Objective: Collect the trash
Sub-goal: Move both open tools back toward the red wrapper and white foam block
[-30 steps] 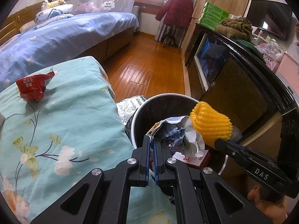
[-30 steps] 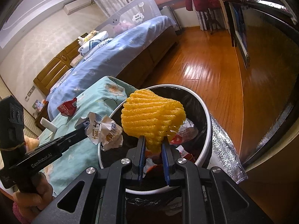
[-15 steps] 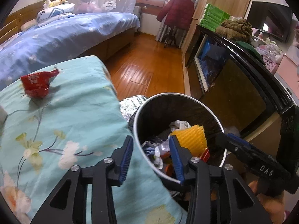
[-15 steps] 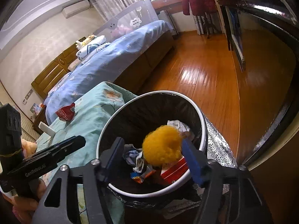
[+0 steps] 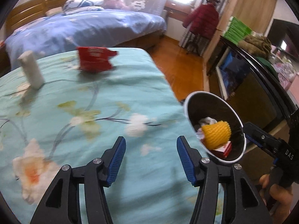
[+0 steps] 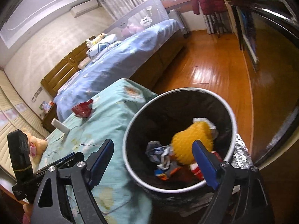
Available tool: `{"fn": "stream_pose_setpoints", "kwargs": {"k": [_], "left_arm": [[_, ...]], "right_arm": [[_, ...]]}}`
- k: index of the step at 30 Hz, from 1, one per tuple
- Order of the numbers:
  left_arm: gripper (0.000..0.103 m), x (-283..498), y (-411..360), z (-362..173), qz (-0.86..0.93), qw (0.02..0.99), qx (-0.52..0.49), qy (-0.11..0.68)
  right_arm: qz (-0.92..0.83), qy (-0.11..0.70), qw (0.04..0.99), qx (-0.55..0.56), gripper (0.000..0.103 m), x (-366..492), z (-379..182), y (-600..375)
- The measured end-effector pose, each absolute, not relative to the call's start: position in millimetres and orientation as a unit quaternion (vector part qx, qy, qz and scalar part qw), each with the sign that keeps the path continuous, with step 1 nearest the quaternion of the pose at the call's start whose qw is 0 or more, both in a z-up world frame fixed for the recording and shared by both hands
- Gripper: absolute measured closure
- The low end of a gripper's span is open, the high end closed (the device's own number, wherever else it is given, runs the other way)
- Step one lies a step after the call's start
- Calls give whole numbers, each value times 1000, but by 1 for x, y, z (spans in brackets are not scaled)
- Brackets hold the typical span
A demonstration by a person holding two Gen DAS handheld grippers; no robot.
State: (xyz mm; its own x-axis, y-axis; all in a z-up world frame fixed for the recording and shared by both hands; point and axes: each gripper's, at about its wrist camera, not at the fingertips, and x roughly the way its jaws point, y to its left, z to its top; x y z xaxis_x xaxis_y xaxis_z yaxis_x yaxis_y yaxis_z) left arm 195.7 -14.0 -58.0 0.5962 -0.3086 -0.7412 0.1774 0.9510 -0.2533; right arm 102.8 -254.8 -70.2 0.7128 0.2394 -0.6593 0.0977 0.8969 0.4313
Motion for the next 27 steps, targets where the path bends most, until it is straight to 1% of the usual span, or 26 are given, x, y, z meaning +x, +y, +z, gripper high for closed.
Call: {"fn": "stream_pose_setpoints", "kwargs": {"k": [5,14,27], "left_arm": [[43,184,14,-56,-108,896,-86,423],[43,166,56,-54,-77,896,-111,422],[41,167,105,-54,-29,898,-132,419]], "right_arm": [[65,383,896,215,11,109,-71,-229],[105,388,895,194,9,116,-72,-187],[151,398,887,179,9,137,-77,-140]]}}
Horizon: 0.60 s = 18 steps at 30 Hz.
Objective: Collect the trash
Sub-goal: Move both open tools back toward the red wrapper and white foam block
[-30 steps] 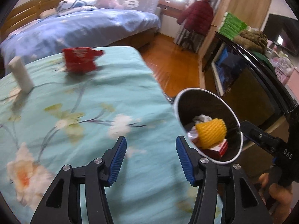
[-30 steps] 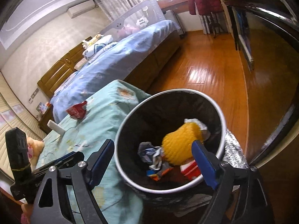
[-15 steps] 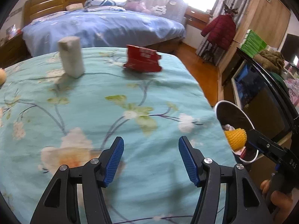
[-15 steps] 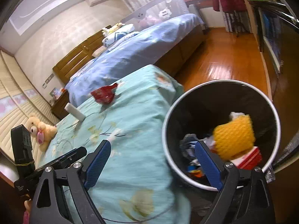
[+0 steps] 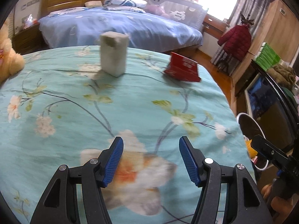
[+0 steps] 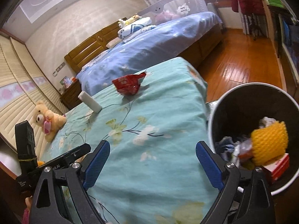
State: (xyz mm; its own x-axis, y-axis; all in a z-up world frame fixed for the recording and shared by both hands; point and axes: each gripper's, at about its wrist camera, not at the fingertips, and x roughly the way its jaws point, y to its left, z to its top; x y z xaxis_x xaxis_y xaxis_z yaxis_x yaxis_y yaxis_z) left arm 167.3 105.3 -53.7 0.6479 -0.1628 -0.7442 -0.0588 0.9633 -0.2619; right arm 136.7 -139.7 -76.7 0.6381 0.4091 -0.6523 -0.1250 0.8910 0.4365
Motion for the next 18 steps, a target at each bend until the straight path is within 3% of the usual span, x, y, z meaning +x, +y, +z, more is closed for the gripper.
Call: {"fn": "stream_pose_setpoints", "kwargs": {"k": [18], "left_arm": [[38,228,146,-57,8,906,-124,404]], "right_arm": [[192,411,877,159,9,205,-82,-98]]}}
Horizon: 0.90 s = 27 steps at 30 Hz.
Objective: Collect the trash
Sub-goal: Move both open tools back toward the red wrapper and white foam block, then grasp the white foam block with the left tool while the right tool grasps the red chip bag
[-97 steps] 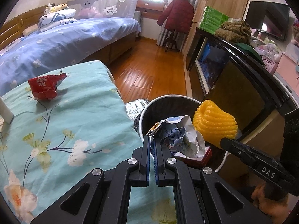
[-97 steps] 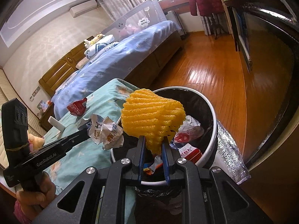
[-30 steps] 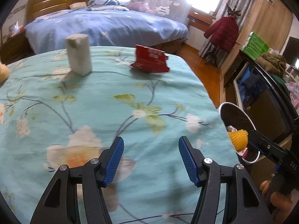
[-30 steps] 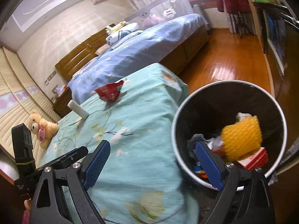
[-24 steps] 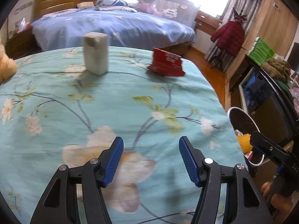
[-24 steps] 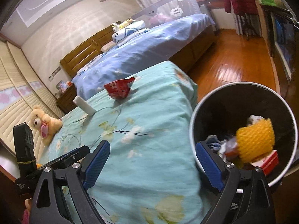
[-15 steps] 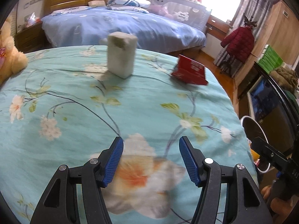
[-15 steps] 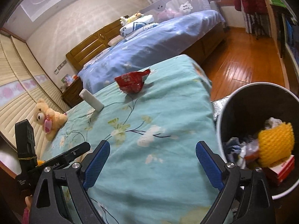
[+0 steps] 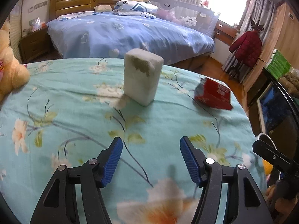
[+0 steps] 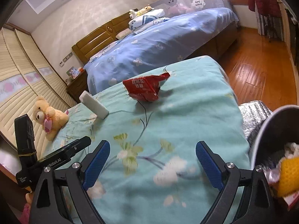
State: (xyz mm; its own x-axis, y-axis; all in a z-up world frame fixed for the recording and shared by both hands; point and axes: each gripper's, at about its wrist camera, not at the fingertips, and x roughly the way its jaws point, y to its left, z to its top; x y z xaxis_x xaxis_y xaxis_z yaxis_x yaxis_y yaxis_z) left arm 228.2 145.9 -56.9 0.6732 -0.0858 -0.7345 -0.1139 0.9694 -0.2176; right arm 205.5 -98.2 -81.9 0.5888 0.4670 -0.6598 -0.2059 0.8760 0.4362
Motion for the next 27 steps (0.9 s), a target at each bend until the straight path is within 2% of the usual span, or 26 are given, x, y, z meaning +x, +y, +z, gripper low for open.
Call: {"fn": "stream_pose_setpoints", "kwargs": {"k": [3,21,24,25,26,27], "left_arm": [[35,242,150,-59,15,908,-123,400],[35,313,163,-75,55,909,-148,386],[40,319,161,-79,55,909,-142,389],[51,320,161,-80,52,908,-141,390],[58,321,160,-82,47,907,-141,393],[62,322,160,-82,42,906,-142,396]], "right_arm": [[194,412,876,157,9,220,-85,-96],[191,415,870,184,9,289,-95,-79],[190,414,871,184,10,293,-97,-78],[189,412,873,180,11,293,-97,-77],[188,411,875,176,16,293,-97,-76],[188,412,874,174,25,293,-97,-75]]}}
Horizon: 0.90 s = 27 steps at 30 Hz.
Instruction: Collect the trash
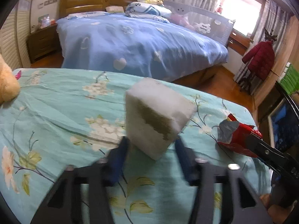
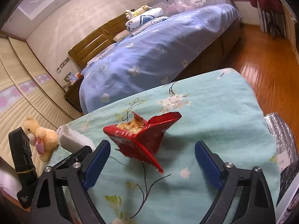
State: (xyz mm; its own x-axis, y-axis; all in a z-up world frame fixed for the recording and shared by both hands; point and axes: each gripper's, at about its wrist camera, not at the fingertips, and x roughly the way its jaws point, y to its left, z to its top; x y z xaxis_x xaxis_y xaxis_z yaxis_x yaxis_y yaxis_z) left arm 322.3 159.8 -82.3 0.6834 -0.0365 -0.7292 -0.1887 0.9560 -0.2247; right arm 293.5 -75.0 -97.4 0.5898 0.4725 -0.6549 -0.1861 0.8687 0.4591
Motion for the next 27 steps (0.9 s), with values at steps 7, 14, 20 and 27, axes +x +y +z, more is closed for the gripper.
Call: {"fn": "stream_pose_setpoints", "kwargs": {"k": [7,14,20,27], "left_arm": [[75,319,160,-80,36,911,-135,387],[77,297,155,-73,19,915,-117,385],[77,268,140,-68,-5,916,-101,389],[77,233,127,-60,-25,917,-92,388]], "right_arm": [[201,417,872,157,72,290,-98,-68],[209,402,879,149,73,265,-88,-72],[205,396,880,166,73,236,-82,-82],[201,389,883,169,73,195,-76,-88]]}}
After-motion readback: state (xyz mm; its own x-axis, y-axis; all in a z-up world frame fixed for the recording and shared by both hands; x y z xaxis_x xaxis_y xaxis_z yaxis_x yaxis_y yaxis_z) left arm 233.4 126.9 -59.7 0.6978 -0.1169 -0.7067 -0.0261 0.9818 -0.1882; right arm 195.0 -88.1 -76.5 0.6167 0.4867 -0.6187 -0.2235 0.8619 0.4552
